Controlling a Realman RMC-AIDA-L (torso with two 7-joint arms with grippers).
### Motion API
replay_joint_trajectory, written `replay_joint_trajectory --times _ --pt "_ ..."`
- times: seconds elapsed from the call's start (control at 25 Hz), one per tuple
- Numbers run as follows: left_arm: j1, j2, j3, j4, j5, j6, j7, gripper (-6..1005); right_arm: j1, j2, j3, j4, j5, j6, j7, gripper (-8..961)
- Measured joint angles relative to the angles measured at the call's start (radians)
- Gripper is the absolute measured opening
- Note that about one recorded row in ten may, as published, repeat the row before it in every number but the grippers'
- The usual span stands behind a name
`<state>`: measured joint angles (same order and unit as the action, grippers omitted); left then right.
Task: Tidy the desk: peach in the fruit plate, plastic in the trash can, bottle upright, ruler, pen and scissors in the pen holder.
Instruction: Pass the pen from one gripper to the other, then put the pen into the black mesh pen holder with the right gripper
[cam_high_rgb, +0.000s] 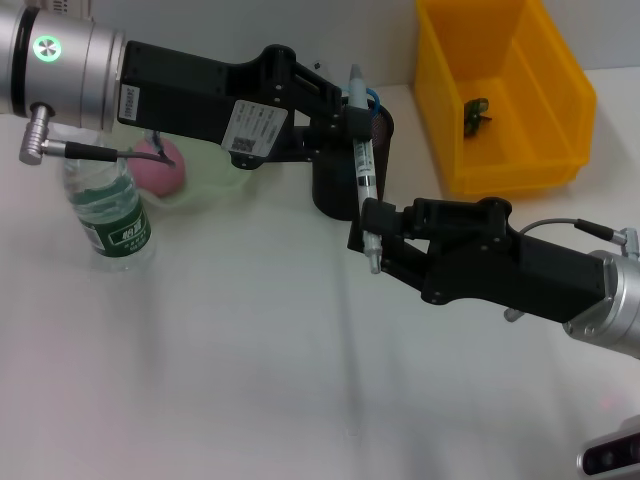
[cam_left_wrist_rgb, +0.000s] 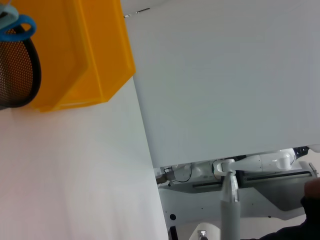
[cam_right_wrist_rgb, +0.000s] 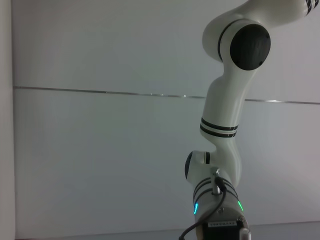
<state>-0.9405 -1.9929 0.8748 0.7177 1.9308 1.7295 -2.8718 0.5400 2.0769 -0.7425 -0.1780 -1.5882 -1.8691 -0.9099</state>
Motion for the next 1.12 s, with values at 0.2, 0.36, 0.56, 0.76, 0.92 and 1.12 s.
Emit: replay_joint_trajectory --times 0.2,0.36,0.56,0.76,0.92,1.12 --pt "0.003 0.0 -0.001 -0.001 0.001 -0.009 -0.004 288 0.0 0.0 0.0 0.0 -0.001 -0.005 0.0 197" --pt "0.01 0.003 -0.005 -0.009 -0.001 -0.015 -0.004 330 0.0 0.0 0.0 0.0 -0.001 -0.008 0.0 196" --pt "0.013 0.004 -0.012 -0.015 -0.002 -0.017 0.0 383 0.0 0.0 0.003 0.003 -0.001 -0.012 0.0 195" --pt "0.032 0.007 -0.046 -0.007 -0.012 -0.013 0.075 606 -0.008 0.0 0.048 0.015 0.006 -0.02 0.056 193" --pt "0.047 0.005 -0.091 -0.012 -0.019 0.002 0.157 748 -0.019 -0.001 0.115 0.015 0.007 -0.049 0.162 194" --pt "0.111 0.009 -0.131 -0.012 -0.089 0.026 0.331 786 -0.037 -0.001 0.257 -0.006 0.008 -0.103 0.425 194"
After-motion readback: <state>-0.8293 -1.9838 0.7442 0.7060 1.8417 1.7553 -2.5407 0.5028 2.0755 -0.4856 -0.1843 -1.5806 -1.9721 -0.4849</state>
